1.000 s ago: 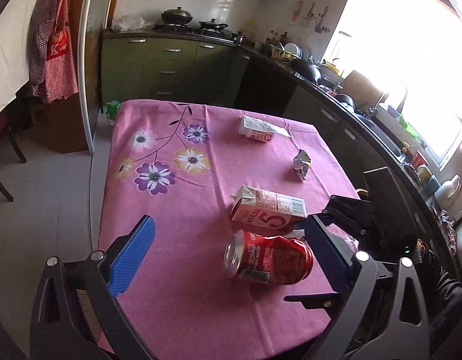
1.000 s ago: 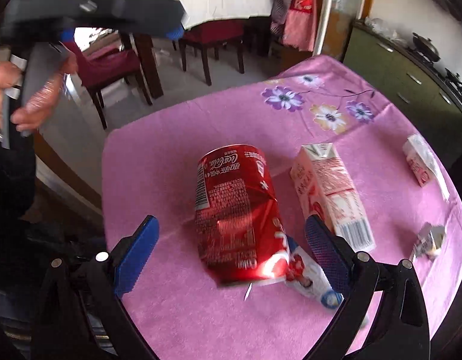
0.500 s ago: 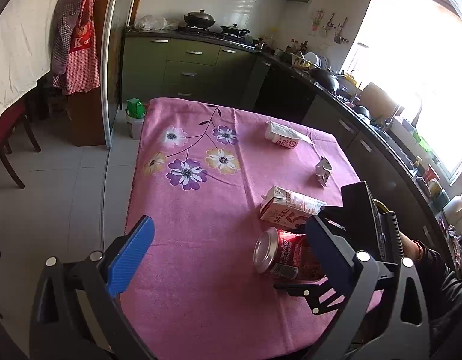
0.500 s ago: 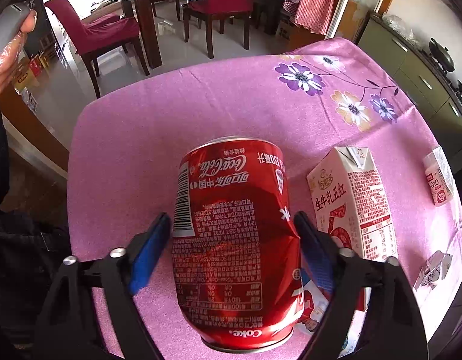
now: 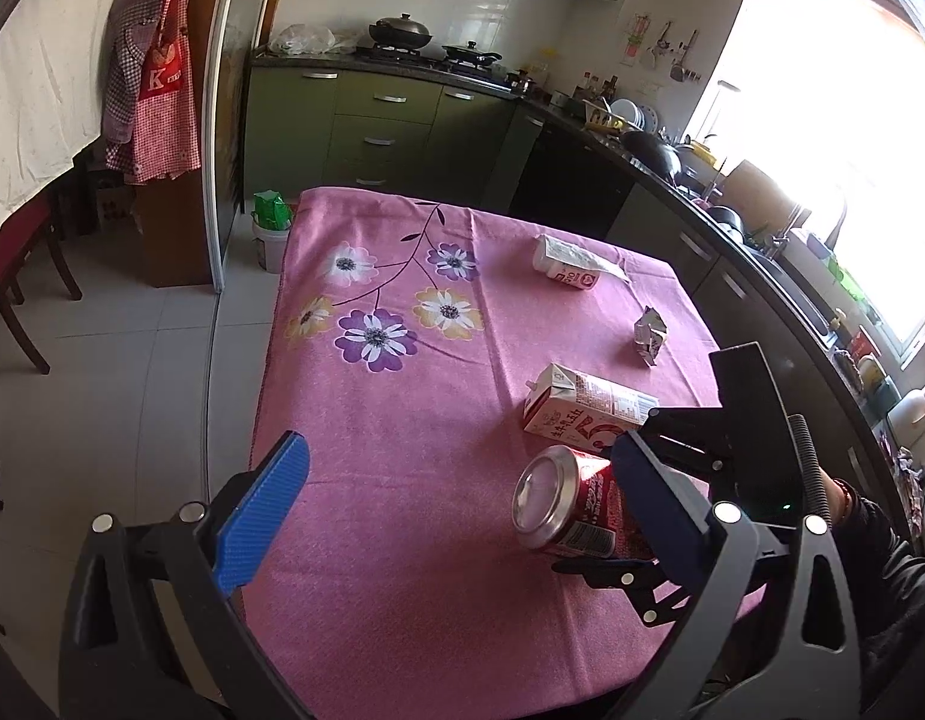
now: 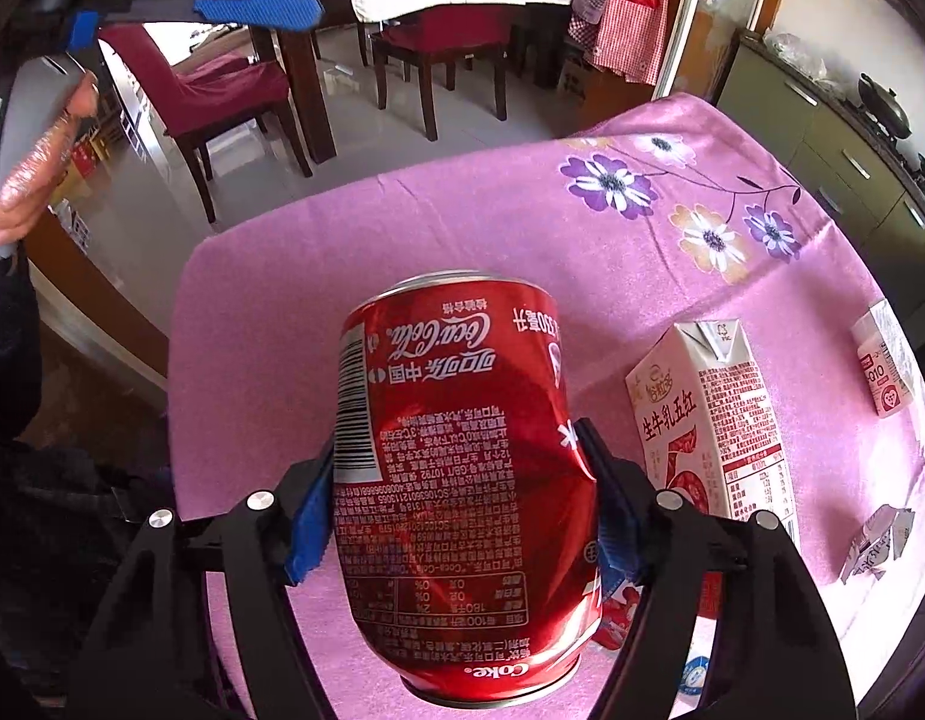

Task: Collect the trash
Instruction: 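Carry the cola can over the bin and open the right gripper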

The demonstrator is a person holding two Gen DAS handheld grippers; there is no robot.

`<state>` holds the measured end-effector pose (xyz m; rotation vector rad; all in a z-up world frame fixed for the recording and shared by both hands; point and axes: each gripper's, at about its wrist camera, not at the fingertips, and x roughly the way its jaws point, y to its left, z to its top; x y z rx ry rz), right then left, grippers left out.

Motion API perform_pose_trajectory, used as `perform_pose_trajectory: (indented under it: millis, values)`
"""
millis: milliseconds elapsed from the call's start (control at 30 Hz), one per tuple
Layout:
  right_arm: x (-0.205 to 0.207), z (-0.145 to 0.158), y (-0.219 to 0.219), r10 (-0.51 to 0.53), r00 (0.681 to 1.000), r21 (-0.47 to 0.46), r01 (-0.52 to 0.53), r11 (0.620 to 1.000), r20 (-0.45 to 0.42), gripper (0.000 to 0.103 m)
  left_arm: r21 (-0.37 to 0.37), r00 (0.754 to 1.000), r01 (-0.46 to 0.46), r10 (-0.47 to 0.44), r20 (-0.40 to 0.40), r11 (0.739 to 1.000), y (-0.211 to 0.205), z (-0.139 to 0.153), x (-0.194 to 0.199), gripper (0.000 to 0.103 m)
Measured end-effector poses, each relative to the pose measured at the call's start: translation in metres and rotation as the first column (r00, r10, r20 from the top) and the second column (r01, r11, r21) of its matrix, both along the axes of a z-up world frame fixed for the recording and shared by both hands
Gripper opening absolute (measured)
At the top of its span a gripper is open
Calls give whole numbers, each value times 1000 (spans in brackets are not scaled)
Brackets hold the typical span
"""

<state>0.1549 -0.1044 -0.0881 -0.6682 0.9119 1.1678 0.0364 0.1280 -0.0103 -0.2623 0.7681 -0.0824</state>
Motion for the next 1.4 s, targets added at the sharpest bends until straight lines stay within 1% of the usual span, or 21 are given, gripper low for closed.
perform_pose_trajectory:
  millis: [167, 333, 433, 500, 533, 567, 600, 633, 667, 733, 767, 867, 900, 967, 1000, 1100, 1233, 1267, 1333, 1367, 1400]
  values:
    - [-10, 15, -18, -14, 999, 41, 16, 999, -44, 71, -37, 999, 42, -42, -11, 998, -6, 2, 6, 96]
    - [-16, 29, -56, -87, 996, 55, 89, 995, -34, 71, -55, 996, 68, -71, -51, 996, -18, -5, 20, 96]
    - [-8, 39, -100, -196, 980, 66, 197, 978, -34, 71, -44, 993, 93, -95, -63, 995, -30, -8, 29, 96]
    - [3, 46, -136, -289, 956, 74, 292, 954, -42, 71, -33, 990, 129, -130, -54, 991, -43, -10, 35, 96]
    - [9, 49, -157, -347, 937, 77, 350, 934, -46, 71, -22, 989, 142, -143, -48, 990, -49, -9, 38, 96]
    - [17, 53, -179, -406, 913, 80, 409, 909, -47, 71, -11, 986, 159, -160, -47, 987, -57, -9, 40, 96]
    - [25, 56, -202, -470, 881, 84, 473, 877, -50, 71, -8, 983, 178, -178, -46, 984, -64, -10, 43, 96]
    - [32, 59, -227, -537, 841, 89, 540, 837, -55, 71, -10, 978, 202, -203, -42, 979, -72, -10, 46, 96]
    - [42, 62, -261, -622, 780, 97, 626, 774, -65, 71, -11, 974, 223, -223, -39, 975, -78, -10, 47, 96]
    - [58, 63, -316, -748, 658, 93, 753, 652, -83, 71, -6, 964, 264, -264, -28, 965, -93, -10, 51, 96]
    - [66, 60, -349, -812, 577, 84, 817, 571, -86, 71, -1, 959, 282, -282, -26, 959, -99, -9, 53, 96]
    - [84, 38, -419, -919, 380, 27, 925, 380, -103, 71, 13, 943, 333, -333, -23, 943, -117, -9, 57, 96]
    - [88, 28, -437, -938, 330, 5, 944, 331, -110, 71, 20, 937, 349, -348, -25, 937, -123, -10, 58, 96]
    - [97, 4, -463, -958, 252, -45, 964, 260, -135, 71, 35, 925, 379, -378, -30, 925, -132, -11, 59, 96]
    - [101, -7, -471, -962, 231, -62, 968, 242, -143, 71, 46, 917, 398, -397, -34, 916, -136, -11, 58, 96]
    - [110, -33, -486, -967, 184, -92, 975, 202, -174, 71, 76, 895, 446, -443, -51, 892, -147, -14, 56, 96]
    - [118, -45, -494, -970, 155, -95, 980, 175, -186, 71, 94, 857, 515, -510, -77, 852, -160, -19, 55, 96]
    - [121, -47, -500, -971, 149, -98, 981, 169, -185, 72, 99, 843, 538, -531, -84, 837, -164, -21, 55, 96]
    - [122, -46, -509, -978, 130, -105, 983, 149, -164, 83, 112, 818, 575, -568, -94, 810, -173, -25, 55, 96]
    - [122, -43, -512, -984, 115, -97, 987, 129, -138, 88, 123, 799, 601, -593, -97, 790, -179, -27, 54, 96]
    - [120, -39, -516, -988, 105, -88, 989, 115, -111, 88, 135, 780, 626, -618, -100, 768, -185, -30, 53, 96]
